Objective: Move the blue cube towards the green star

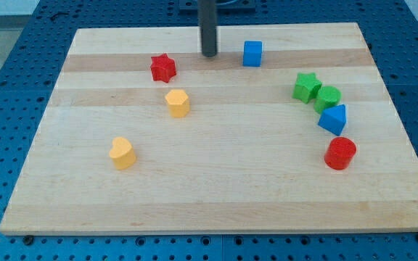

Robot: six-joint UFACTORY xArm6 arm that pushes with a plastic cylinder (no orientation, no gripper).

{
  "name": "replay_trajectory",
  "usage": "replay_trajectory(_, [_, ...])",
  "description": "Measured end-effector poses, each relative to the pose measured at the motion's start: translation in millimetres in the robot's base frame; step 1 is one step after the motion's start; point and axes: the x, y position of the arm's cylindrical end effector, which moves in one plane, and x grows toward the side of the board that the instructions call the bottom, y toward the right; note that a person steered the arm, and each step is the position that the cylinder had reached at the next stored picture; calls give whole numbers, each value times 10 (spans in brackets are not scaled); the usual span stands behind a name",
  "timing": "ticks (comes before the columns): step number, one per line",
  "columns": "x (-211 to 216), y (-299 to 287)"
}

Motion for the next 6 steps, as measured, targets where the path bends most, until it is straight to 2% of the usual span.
replay_trajectory(1, [111, 427])
replay_trajectory(3, [400, 853])
replay_trajectory(4, [400, 1003])
replay_trajectory(6, [258, 902])
